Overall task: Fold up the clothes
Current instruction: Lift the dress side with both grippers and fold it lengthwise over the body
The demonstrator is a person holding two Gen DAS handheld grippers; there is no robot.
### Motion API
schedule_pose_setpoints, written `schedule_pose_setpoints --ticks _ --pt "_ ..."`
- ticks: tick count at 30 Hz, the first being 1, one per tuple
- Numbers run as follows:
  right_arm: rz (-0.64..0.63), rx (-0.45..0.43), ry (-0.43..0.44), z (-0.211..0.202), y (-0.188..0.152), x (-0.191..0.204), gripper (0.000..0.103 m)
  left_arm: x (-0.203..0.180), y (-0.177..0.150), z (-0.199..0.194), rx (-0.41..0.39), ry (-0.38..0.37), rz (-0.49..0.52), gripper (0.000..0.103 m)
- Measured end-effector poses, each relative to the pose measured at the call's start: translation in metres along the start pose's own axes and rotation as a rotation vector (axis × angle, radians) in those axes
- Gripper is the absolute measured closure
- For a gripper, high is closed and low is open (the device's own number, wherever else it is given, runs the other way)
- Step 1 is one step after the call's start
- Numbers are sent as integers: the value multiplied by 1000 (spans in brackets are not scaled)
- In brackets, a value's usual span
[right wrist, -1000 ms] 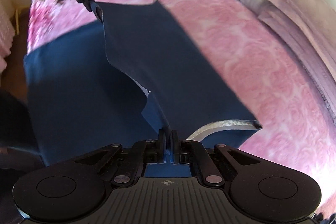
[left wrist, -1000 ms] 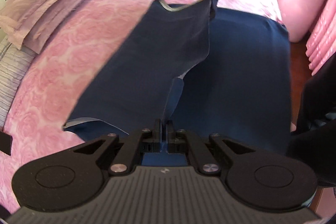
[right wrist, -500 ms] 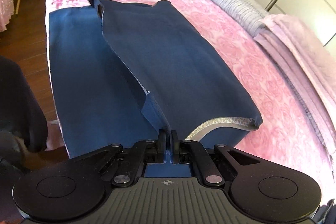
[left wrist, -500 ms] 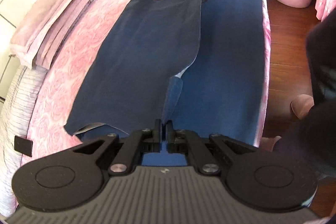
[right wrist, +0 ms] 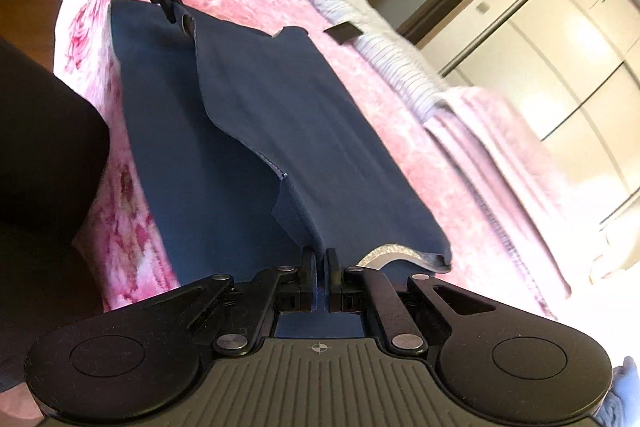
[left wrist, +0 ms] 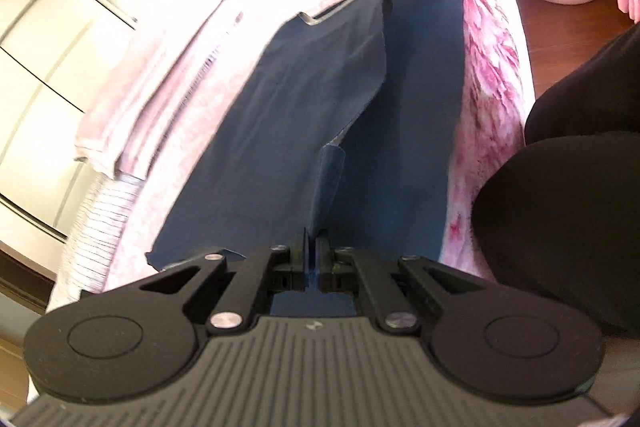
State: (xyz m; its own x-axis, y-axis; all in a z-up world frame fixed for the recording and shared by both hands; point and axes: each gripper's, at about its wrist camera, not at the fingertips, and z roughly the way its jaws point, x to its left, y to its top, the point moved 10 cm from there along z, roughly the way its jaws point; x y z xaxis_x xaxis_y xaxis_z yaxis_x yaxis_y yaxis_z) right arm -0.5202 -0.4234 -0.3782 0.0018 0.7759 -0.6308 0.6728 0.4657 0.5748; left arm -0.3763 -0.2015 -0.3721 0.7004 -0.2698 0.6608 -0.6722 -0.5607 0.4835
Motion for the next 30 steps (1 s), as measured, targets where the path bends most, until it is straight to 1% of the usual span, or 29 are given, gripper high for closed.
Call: schedule_pose_setpoints --ticks 3,5,7,9,13,18,20,23,24,25,27,30 --pt "-13 -1 -44 -7 -1 17 102 -11 -1 -10 -25 40 44 103" --pt "-27 20 -51 -9 -2 29 102 -18 -3 -15 -20 46 57 103" --pt "-39 44 -57 -9 -4 37 102 -24 -4 -16 -21 61 101 103" --pt "-54 80 -58 -7 -10 44 102 -31 -8 -14 -3 59 128 103" --pt "-64 107 -59 -4 -10 56 102 -43 -15 -11 13 59 182 103" --pt "-73 127 -58 -11 -18 63 102 -53 -20 -10 21 55 191 103" --pt "-107 141 -55 -11 -22 69 101 -56 -19 -7 27 62 196 102" --pt "-188 178 -59 -13 -29 82 101 -57 -19 -13 48 56 176 102" --pt "-189 180 -58 -17 -29 86 101 -58 -20 -17 51 47 158 102" --pt "-162 175 -49 -22 -29 87 101 -57 -21 -22 52 36 131 98" --pt "-74 159 -52 -31 -26 84 101 -55 -24 -34 60 21 68 98" --pt "41 117 -64 -38 -16 74 101 -44 -29 -50 61 39 -59 98"
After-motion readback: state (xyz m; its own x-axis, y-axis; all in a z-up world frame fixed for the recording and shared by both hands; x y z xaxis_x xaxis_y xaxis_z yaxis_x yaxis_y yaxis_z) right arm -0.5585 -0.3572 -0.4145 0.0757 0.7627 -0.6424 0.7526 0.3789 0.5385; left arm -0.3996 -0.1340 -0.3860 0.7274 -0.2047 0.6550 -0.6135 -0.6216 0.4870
